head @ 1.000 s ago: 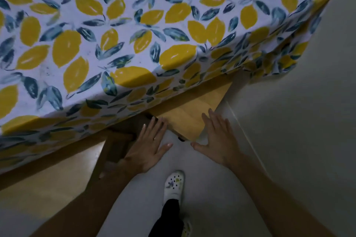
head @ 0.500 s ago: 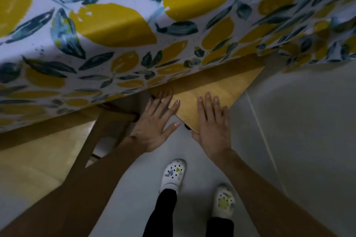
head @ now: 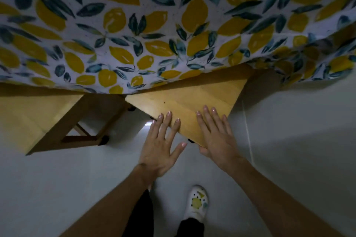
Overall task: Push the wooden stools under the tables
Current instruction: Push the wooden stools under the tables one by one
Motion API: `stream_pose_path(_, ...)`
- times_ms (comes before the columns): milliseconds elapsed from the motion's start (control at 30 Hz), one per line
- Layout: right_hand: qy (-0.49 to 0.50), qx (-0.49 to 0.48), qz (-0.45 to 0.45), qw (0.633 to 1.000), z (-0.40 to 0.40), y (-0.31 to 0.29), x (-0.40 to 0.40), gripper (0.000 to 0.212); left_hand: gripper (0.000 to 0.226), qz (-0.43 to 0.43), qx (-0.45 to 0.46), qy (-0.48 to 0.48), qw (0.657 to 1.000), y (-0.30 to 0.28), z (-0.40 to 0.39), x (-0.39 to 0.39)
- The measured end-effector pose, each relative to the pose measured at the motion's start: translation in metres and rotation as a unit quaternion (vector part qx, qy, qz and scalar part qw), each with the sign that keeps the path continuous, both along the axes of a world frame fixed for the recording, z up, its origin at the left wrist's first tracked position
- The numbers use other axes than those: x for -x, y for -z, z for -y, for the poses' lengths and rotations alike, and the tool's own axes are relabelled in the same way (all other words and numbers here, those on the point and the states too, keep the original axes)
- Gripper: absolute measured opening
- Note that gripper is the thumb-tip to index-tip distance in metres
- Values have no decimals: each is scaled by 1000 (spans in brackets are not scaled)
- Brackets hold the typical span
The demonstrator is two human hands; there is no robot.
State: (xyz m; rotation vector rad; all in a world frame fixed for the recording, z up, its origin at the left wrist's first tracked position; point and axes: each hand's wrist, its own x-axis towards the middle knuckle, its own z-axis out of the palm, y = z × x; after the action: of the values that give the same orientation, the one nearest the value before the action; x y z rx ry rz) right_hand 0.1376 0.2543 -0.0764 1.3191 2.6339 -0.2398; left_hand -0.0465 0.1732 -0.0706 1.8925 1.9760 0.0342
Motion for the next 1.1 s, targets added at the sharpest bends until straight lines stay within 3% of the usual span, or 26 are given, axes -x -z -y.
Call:
stream_pose_path(133,-112,29,26,993,-7,-2,-49,128,69,-18,39,-60,997,-8,42,-52)
stream_pose_path(233,-153,39,33,987,-8,-7,-72,119,63,-8,59,-24,998,-14,62,-60)
stream_pose_path(333,-127,38,-2,991,13,-6,-71,106,64,-18,27,9,999,-11,66,-33)
stream_pose_path(400,-89,45,-34,994,28,0,-58,105,72,-55,9,-31,998,-4,64,-5)
stream_pose_path(467,-55,52,-45,996,33,7,-43,104,82,-85,23,-65,994,4,60,18)
stream_pose_path(567,-32,51,-22,998,28,10,-36,104,87,-87,49,-22,995,11,56,34)
stream_pose_path(1100,-50,12,-22,998,-54,18,-75,100,82,-62,0,1,998,20,-21,0)
